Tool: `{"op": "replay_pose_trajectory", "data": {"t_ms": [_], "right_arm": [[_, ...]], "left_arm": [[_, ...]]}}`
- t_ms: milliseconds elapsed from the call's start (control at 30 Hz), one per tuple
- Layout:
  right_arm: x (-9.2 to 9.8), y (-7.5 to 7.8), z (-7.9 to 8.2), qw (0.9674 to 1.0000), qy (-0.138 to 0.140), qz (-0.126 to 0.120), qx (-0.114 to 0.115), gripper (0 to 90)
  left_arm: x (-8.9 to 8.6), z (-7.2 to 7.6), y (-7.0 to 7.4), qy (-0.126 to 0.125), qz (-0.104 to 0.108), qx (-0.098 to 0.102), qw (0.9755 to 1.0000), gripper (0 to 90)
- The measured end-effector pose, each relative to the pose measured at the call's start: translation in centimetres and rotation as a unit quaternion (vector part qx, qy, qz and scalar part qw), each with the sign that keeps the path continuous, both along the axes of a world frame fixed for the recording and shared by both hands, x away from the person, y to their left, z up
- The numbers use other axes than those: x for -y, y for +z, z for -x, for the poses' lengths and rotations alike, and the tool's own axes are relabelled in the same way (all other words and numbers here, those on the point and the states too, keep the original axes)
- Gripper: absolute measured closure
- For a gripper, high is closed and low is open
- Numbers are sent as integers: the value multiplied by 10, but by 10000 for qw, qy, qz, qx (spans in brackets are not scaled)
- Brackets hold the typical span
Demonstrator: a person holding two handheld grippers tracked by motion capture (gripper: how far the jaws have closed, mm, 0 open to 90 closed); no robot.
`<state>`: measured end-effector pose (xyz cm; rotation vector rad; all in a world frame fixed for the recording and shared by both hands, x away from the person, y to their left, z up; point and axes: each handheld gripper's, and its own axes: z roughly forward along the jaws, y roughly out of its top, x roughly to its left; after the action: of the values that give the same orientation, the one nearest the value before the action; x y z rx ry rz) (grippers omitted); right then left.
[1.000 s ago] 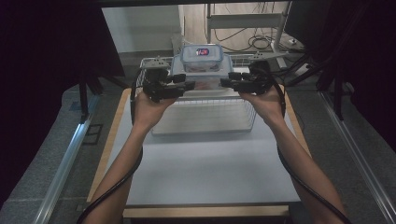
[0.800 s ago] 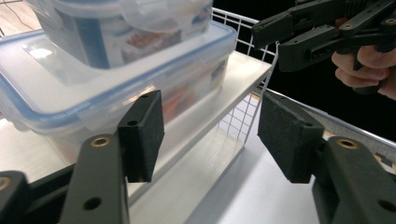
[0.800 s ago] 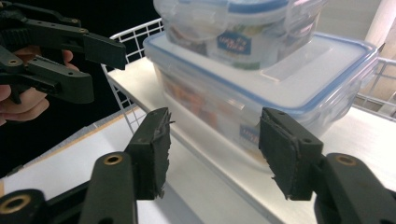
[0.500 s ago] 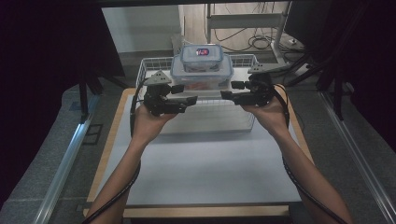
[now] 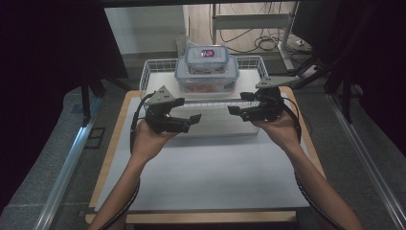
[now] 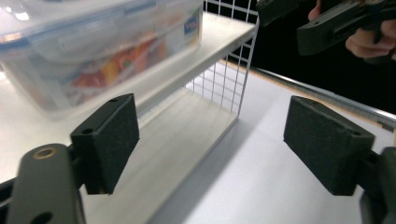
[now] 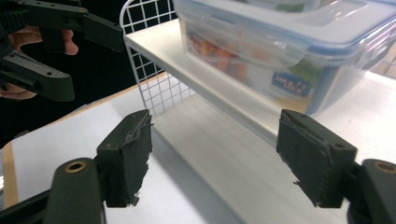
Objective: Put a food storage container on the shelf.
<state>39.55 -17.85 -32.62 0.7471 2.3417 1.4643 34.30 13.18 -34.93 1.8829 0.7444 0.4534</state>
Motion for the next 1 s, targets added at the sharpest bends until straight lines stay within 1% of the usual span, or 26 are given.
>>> {"op": "replay_pose_trajectory", "data": {"t_ms": [100, 367, 567, 700, 767, 867, 933, 1000], "right_arm": [[1, -5, 6, 10000, 9, 59, 19, 227], [2, -24, 19, 9996, 15, 280, 45, 171], [4, -36, 28, 9994, 25, 332, 50, 124], [6, -46, 36, 9992, 23, 384, 47, 97], [9, -52, 41, 9991, 6, 416, 31, 84], [14, -62, 46, 9989, -29, 474, 7, 64], [18, -68, 49, 9987, -59, 503, -3, 47], [23, -74, 53, 9988, -66, 482, -23, 27]], "left_arm": [[-1, 6, -7, 41, -68, -26, 10000, 141], [-5, 18, -26, 58, -65, -142, 9999, 96], [-8, 28, -40, 48, -17, -268, 9996, 72], [-11, 34, -49, 67, -80, -342, 9994, 54], [-11, 38, -54, 99, -61, -373, 9992, 49], [-12, 44, -60, 90, -94, -409, 9991, 38], [-12, 48, -64, 102, -175, -414, 9989, 34], [-13, 54, -70, 135, -351, -412, 9984, 30]]}}
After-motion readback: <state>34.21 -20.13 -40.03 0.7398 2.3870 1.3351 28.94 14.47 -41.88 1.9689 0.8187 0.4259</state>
